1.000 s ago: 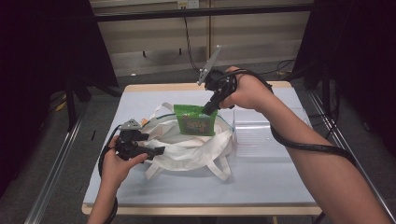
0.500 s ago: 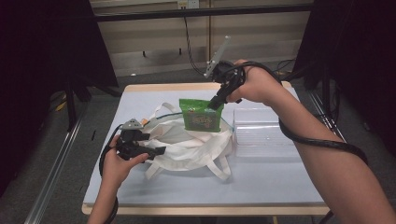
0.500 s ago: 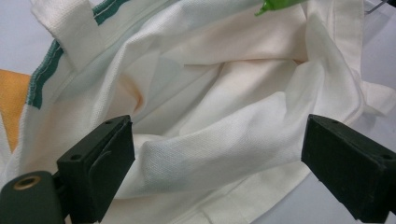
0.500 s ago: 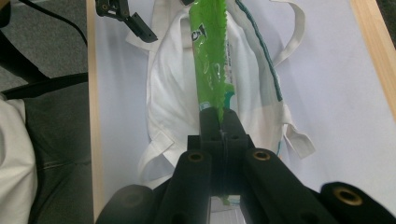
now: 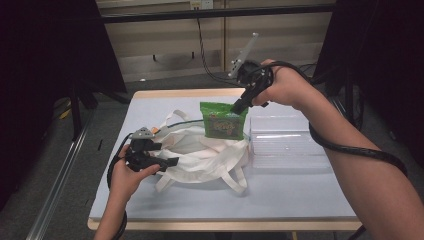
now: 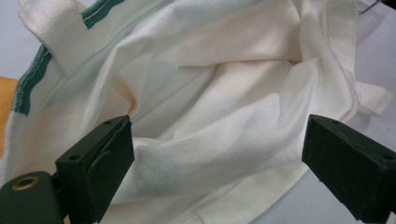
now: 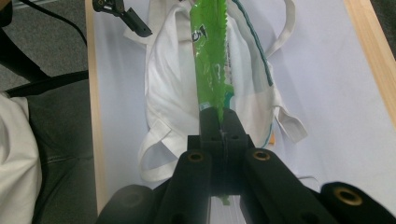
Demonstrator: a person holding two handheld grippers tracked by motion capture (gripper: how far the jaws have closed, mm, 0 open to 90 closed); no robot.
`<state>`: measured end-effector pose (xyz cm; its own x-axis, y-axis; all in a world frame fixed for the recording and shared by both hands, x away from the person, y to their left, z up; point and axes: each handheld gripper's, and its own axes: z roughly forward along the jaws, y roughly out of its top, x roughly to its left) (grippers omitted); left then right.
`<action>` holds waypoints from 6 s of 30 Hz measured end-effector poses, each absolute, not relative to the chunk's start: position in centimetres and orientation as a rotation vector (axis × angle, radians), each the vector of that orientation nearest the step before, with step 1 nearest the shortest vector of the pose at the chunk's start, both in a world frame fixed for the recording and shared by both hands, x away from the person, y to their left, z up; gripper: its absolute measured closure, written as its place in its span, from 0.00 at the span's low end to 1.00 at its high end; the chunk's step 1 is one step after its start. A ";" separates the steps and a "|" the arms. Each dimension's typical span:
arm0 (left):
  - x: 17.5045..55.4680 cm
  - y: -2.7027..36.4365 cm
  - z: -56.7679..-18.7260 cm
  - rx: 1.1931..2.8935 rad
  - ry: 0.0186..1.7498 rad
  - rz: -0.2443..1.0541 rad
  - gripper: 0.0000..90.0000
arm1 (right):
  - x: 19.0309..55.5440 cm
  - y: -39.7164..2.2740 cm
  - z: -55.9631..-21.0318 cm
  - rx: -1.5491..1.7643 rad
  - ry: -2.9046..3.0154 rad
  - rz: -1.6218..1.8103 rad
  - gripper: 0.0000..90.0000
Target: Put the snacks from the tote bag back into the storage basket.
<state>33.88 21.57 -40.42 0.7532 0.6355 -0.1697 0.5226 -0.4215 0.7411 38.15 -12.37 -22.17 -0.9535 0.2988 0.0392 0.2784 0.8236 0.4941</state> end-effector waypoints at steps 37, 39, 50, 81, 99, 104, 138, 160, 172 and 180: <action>33.8 21.2 -40.6 2.120 0.855 0.152 0.09 | 37.8 -17.2 -21.3 0.549 2.961 0.779 1.00; 33.8 21.1 -40.6 2.119 0.850 0.150 0.09 | 37.7 -17.6 -21.3 0.558 2.958 0.771 1.00; 33.8 21.1 -40.5 2.123 0.850 0.157 0.09 | 37.4 -19.7 -21.6 0.577 2.955 0.774 1.00; 34.0 21.1 -40.7 2.119 0.858 0.152 0.09 | 36.4 -24.4 -22.5 0.601 2.941 0.758 1.00; 34.1 20.9 -40.8 2.129 0.850 0.157 0.09 | 36.4 -26.4 -23.9 0.611 2.934 0.721 1.00; 34.1 20.9 -40.8 2.125 0.857 0.154 0.09 | 36.5 -26.9 -24.6 0.559 2.933 0.716 1.00; 34.4 20.2 -41.1 2.140 0.844 0.153 0.09 | 37.6 -26.6 -32.7 0.495 2.977 0.787 0.99; 34.3 20.1 -40.9 2.150 0.838 0.147 0.09 | 35.8 -26.8 -33.3 0.740 2.882 0.791 0.42; 34.3 19.9 -40.9 2.147 0.828 0.142 0.09 | 34.5 -27.0 -33.4 0.819 2.842 0.829 0.28; 34.3 19.7 -40.8 2.143 0.824 0.133 0.09 | 33.6 -27.4 -33.7 0.826 2.822 0.832 0.22</action>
<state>34.31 19.68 -40.82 0.7807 0.5991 -0.1775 0.5129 -0.4522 0.7297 33.64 -27.37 -33.69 -0.8505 0.5217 0.0676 0.4749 0.7062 0.5251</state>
